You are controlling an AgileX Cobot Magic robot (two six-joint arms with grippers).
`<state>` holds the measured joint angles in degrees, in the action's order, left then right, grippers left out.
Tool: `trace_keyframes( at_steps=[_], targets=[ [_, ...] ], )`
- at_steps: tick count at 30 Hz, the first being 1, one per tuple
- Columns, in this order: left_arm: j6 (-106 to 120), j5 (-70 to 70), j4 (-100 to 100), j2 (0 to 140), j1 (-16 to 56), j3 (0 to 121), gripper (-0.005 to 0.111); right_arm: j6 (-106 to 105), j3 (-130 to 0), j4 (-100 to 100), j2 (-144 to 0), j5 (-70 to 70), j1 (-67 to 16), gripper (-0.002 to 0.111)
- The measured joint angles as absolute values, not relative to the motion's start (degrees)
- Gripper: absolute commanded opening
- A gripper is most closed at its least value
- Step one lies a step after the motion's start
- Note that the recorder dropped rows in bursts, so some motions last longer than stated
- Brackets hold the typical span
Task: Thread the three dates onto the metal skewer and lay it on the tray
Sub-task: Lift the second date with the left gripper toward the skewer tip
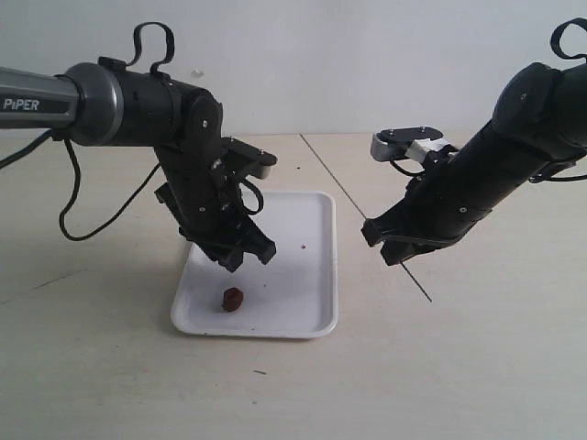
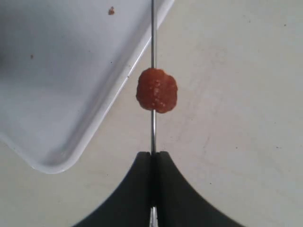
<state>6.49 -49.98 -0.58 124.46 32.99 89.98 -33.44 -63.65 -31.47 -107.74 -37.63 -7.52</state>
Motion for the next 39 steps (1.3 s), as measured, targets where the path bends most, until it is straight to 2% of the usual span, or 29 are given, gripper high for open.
trace_keyframes(
  at_steps=[9, 19, 28, 32, 39],
  targets=[
    [11.6, -53.1, -5.2, 118.4, 29.5, 90.0, 0.031, -40.1, -63.7, -32.2, -107.7, -38.2, -7.5, 0.0],
    [30.2, -60.7, -35.5, 116.0, 15.3, 90.0, 0.031, -61.7, -62.6, -44.2, -107.7, -46.0, -7.5, 0.0],
    [38.0, -68.8, -53.5, 116.0, 3.1, 90.0, 0.031, -75.6, -60.6, -46.9, -107.7, -48.2, -7.5, 0.0],
    [38.6, -69.2, -55.8, 116.0, 0.4, 90.0, 0.031, -78.9, -60.5, -47.9, -107.7, -50.5, -7.5, 0.0],
    [38.6, -69.6, -56.8, 116.0, 0.0, 90.0, 0.031, -84.2, -60.5, -51.4, -107.7, -52.2, -7.5, 0.0]
  ],
)
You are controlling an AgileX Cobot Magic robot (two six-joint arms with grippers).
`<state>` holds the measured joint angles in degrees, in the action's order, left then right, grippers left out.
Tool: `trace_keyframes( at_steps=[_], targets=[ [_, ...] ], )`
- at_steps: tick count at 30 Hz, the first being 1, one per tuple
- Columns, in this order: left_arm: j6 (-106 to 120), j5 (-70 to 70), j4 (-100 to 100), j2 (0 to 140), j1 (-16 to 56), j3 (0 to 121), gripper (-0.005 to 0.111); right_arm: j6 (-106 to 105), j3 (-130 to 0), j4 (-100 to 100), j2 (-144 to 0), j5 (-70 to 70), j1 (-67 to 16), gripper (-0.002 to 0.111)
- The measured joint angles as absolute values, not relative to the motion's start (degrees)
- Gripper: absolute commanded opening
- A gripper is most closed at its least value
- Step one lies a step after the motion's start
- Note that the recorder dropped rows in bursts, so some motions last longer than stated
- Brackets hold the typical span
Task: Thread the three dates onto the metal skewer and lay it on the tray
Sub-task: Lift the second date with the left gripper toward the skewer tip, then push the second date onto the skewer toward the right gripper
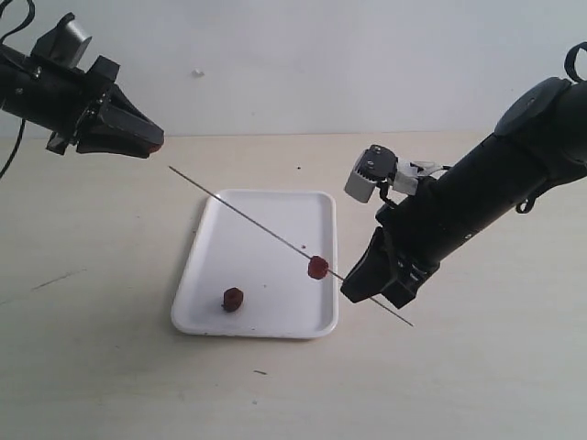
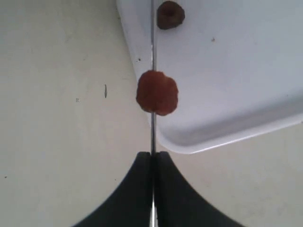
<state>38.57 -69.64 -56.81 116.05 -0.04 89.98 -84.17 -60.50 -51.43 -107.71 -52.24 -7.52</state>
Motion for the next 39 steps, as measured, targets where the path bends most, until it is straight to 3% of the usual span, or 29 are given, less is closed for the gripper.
trace_keyframes(
  at_steps=[15, 39],
  targets=[
    [38.6, -69.8, -56.9, 116.0, 0.2, 89.6, 0.031, -87.7, -60.5, -52.5, -109.5, -42.8, -7.5, 0.0],
    [38.6, -70.0, -55.2, 116.0, 4.3, 87.8, 0.031, -98.5, -60.5, -58.9, -110.9, -45.0, -7.5, 0.0]
  ],
)
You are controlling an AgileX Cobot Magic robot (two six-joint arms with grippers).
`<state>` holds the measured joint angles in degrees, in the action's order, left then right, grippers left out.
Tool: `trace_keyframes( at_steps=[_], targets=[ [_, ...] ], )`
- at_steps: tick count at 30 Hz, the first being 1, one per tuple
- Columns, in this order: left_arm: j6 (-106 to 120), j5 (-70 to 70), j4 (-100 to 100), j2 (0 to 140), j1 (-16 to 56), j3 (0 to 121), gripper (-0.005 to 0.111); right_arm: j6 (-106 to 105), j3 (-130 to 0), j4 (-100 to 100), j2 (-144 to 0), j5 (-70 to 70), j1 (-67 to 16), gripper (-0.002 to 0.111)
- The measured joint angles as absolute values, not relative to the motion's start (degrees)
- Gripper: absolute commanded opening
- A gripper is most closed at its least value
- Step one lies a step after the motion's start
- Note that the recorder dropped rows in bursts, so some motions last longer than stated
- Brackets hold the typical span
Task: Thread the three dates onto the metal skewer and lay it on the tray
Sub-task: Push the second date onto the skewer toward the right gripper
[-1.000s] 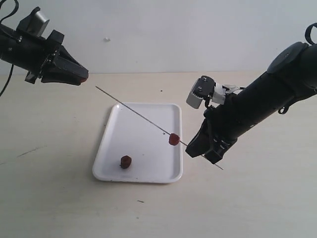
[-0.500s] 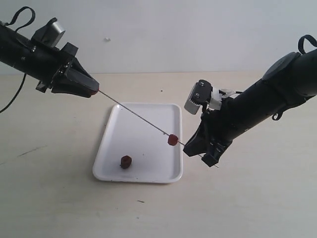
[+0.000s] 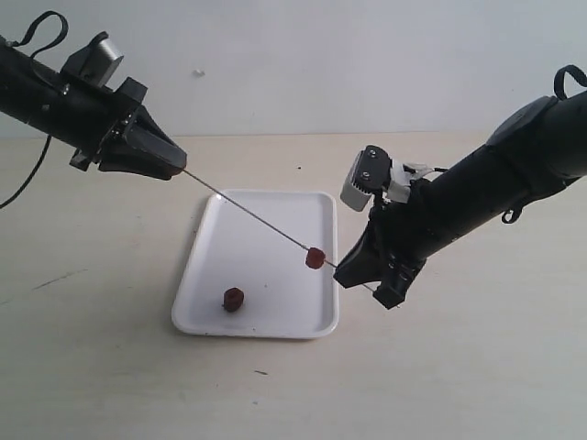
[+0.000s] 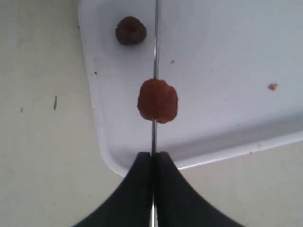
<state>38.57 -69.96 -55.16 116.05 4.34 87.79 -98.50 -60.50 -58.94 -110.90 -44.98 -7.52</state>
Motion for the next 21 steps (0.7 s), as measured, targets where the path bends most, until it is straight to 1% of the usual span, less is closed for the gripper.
trace_keyframes(
  at_steps=[12, 21],
  targets=[
    [38.6, -70.4, -54.6, 115.6, 7.2, 87.8, 0.031, -108.5, -60.3, -66.6, -110.9, -46.4, -7.1, 0.0],
    [41.0, -69.0, -57.0, 115.6, 10.2, 87.8, 0.031, -110.2, -59.8, -73.4, -111.0, -46.7, -7.0, 0.0]
  ],
)
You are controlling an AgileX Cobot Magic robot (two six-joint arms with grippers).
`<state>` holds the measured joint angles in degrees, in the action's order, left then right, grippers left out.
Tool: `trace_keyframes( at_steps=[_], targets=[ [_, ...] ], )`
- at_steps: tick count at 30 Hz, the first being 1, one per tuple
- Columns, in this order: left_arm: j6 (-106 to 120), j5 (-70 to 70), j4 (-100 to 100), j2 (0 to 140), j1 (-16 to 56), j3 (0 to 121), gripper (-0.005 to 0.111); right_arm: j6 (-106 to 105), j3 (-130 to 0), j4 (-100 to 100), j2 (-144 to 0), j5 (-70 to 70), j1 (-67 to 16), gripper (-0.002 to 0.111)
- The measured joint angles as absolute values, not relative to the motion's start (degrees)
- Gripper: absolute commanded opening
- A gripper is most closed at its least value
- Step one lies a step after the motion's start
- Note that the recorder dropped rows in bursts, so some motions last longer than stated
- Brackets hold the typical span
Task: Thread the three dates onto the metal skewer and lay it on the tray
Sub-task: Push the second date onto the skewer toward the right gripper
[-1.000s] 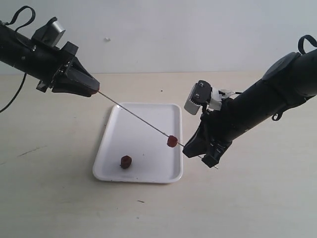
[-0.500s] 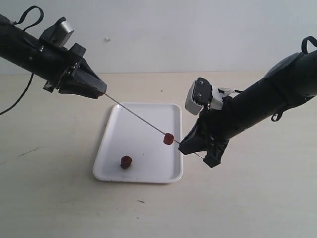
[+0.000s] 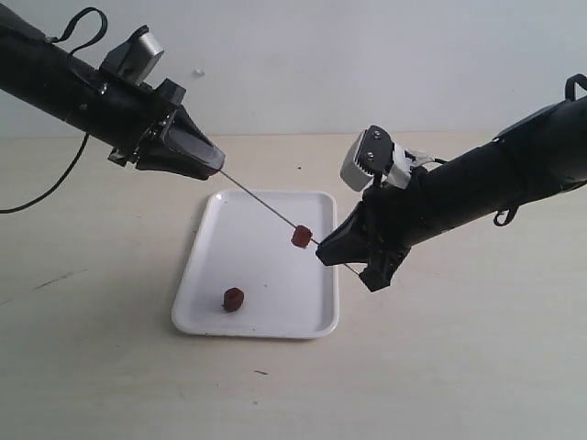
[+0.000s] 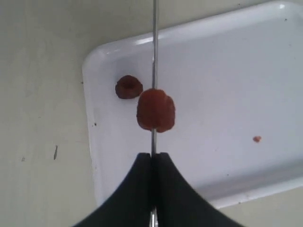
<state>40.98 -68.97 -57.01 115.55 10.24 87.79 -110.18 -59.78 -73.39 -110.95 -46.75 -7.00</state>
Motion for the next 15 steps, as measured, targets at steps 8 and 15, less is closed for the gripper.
trace_keyframes(
  at_steps=[8, 15],
  targets=[
    [42.1, -68.6, -60.4, 115.6, 11.5, 87.8, 0.031, -106.8, -60.0, -79.3, -111.0, -45.5, -7.4, 0.0],
    [42.9, -68.4, -61.9, 115.6, 11.3, 87.8, 0.031, -106.0, -60.0, -82.2, -111.0, -47.9, -7.5, 0.0]
  ],
)
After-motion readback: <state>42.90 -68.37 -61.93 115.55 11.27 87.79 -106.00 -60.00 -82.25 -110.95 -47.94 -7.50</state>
